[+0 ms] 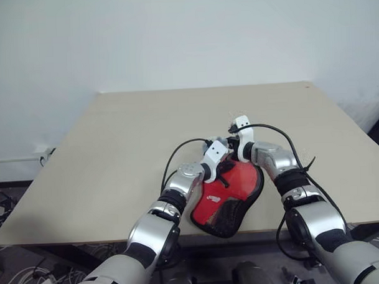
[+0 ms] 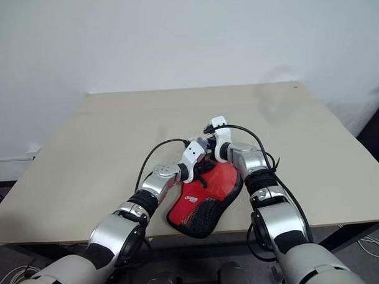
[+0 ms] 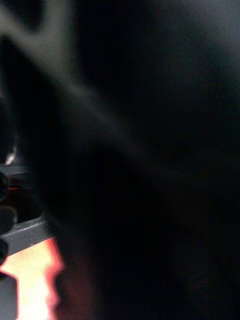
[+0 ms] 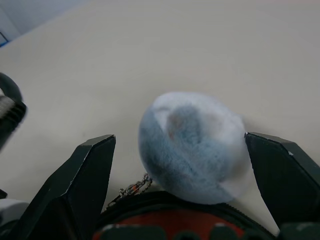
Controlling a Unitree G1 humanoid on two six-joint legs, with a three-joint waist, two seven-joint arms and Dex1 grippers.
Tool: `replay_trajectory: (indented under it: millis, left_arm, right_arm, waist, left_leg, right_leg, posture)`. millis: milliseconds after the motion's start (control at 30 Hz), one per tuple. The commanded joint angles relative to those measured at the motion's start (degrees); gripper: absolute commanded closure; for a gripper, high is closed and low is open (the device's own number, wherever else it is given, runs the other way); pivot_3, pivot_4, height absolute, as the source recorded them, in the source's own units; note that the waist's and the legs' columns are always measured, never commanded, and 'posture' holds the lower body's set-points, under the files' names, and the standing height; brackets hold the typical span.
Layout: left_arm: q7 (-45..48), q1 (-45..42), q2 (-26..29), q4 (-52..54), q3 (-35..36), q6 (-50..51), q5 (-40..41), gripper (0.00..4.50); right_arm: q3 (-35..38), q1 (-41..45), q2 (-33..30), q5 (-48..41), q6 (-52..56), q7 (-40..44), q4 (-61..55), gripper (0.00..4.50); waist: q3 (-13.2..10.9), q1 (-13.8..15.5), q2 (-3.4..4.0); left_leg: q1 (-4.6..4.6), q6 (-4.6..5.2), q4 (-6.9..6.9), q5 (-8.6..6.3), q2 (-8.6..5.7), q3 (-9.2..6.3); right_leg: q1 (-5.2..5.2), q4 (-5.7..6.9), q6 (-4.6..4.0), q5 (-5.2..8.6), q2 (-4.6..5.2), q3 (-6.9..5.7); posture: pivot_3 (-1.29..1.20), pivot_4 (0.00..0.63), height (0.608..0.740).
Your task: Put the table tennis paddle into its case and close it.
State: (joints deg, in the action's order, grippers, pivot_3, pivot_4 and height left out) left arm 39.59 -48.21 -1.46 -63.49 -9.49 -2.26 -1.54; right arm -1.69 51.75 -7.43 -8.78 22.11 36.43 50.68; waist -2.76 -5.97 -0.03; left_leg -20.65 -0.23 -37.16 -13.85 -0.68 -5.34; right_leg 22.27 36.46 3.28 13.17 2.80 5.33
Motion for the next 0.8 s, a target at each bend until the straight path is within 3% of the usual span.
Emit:
replay_trajectory:
  millis: [33, 300, 400, 800]
  left_arm:
    - [-0.4, 3.1, 0.6, -4.2, -1.2, 3.3, -2.5, 4.50]
    - [-0.4, 3.1, 0.7, -4.2, -1.1, 3.4, -2.4, 4.50]
    - [-0.4, 3.1, 0.6, -4.1, -1.1, 3.4, -2.4, 4.50]
    - [-0.5, 3.3, 0.4, -4.1, -1.2, 3.5, -2.4, 4.50]
  right_arm:
    - [0.2, 3.3, 0.5, 0.8, -2.6, 0.0, 1.9, 0.03]
    - [1.1, 5.4, 1.1, 2.2, -5.8, -2.4, 7.9, 0.03]
    - [1.4, 5.6, 1.3, 2.3, -6.6, -2.4, 8.6, 0.52]
    - [2.2, 5.6, 1.2, 2.2, -7.9, -3.4, 9.3, 3.74]
  waist:
    - [0.0, 0.0, 0.00]
    - [0.0, 0.0, 0.00]
    - [0.0, 0.0, 0.00]
    - [0.0, 0.0, 0.00]
  left_leg:
    - [0.00, 0.00, 0.00, 0.00, 0.00, -0.01]
    - [0.00, 0.00, 0.03, 0.00, 0.00, -0.02]
    - [0.00, 0.00, 0.03, 0.00, 0.00, -0.02]
    - [-0.01, 0.00, 0.03, 0.00, -0.01, -0.04]
  right_leg:
    - [0.00, 0.00, 0.00, 0.00, 0.00, 0.00]
    - [0.00, 0.00, 0.00, 0.00, 0.00, 0.00]
    - [0.00, 0.00, 0.00, 0.00, 0.00, 0.00]
    - [0.01, -0.01, -0.01, 0.00, 0.00, 0.00]
  posture:
    - [0.00, 0.000, 0.740]
    - [0.00, 0.000, 0.740]
    - [0.00, 0.000, 0.740]
    - [0.00, 0.000, 0.740]
